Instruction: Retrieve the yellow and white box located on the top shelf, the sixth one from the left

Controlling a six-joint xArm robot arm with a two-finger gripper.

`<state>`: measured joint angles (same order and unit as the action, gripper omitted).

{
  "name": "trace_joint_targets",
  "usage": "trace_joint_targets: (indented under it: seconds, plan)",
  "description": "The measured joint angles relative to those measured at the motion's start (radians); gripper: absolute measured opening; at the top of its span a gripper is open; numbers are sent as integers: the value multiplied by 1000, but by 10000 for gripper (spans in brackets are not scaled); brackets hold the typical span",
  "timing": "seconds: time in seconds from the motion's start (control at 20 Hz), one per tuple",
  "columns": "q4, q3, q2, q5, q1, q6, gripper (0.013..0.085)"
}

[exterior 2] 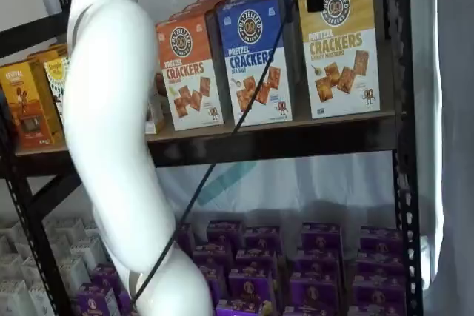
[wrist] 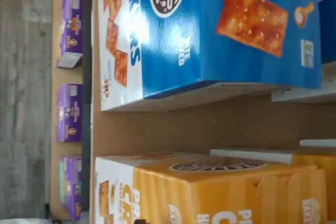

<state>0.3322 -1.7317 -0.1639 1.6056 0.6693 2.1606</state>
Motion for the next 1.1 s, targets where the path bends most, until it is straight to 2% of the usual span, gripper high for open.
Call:
trace_joint_targets:
  seconds: [0.45,0.6,1.1]
  plan:
    - [-52,-108,70,85,-14,-16,850]
    - [-83,-136,87,111,-24,-19,850]
    - [-143,-111,73,125,-54,-29,850]
